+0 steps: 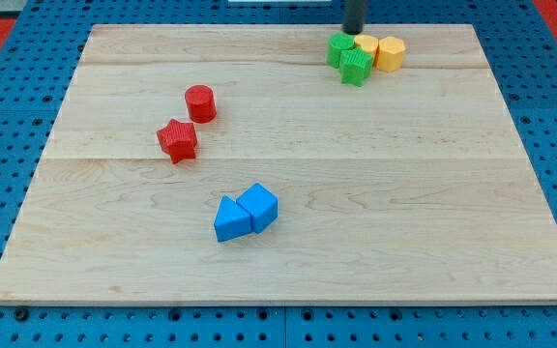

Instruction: Separate the green star from the yellow heart

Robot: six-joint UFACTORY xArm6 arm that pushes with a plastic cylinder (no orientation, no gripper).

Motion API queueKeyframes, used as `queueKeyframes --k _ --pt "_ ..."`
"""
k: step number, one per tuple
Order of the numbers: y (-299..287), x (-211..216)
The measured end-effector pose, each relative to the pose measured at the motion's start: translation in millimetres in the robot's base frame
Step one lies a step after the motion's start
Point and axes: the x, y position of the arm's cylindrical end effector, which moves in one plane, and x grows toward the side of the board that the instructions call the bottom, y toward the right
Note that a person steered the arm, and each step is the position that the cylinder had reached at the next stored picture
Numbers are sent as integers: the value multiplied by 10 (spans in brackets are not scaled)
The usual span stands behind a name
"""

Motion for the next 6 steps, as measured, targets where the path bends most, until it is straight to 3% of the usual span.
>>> queueKeyframes --k 3,6 --pt "352 405" --pt "60 1184"
